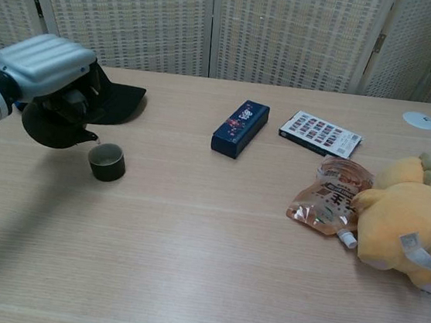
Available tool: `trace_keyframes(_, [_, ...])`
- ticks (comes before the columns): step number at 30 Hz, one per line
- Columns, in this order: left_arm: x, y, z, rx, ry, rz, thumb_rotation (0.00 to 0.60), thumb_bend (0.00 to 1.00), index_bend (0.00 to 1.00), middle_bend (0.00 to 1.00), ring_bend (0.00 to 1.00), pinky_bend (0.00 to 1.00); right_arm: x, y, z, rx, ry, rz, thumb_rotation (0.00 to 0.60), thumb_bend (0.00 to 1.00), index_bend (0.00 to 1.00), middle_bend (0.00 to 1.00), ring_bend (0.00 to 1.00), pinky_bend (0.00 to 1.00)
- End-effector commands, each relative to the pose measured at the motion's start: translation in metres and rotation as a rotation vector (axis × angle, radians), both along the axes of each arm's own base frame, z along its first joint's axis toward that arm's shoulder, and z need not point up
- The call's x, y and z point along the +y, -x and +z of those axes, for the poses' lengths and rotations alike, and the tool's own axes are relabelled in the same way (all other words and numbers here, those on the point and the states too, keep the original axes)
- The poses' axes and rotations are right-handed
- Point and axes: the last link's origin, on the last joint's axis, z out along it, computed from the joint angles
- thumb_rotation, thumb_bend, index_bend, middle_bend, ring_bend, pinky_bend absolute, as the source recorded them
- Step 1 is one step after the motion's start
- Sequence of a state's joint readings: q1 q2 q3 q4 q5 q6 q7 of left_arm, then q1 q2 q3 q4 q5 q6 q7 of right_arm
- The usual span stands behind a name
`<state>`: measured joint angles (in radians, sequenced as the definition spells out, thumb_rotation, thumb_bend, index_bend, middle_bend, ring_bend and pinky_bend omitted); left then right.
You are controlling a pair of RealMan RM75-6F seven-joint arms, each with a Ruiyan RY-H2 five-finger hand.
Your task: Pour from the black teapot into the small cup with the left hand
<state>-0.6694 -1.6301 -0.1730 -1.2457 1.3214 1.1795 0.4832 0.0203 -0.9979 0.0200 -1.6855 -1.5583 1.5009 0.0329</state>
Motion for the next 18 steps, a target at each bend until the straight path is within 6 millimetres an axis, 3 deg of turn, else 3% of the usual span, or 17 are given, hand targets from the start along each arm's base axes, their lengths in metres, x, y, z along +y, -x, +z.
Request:
trace_keyframes(1, [-0.0005, -0.0010, -0.0017, 0.017, -0.007, -0.016, 0.568, 0.37, 1.00, 1.00, 1.00, 0.57, 0.0000, 0.0002, 0.0000, -0.001, 0.000, 0.000, 0.600, 0.29, 0.03, 0.09, 0.00, 0.01])
trace_keyframes(18, [-0.0042, -0.0037, -0.0032, 0.068, -0.037, -0.065, 0.600, 0.37, 1.00, 1.00, 1.00, 0.57, -0.0017, 0.0016, -0.0008, 0.000, -0.014, 0.000, 0.600, 0.29, 0.03, 0.09, 0.00, 0.01])
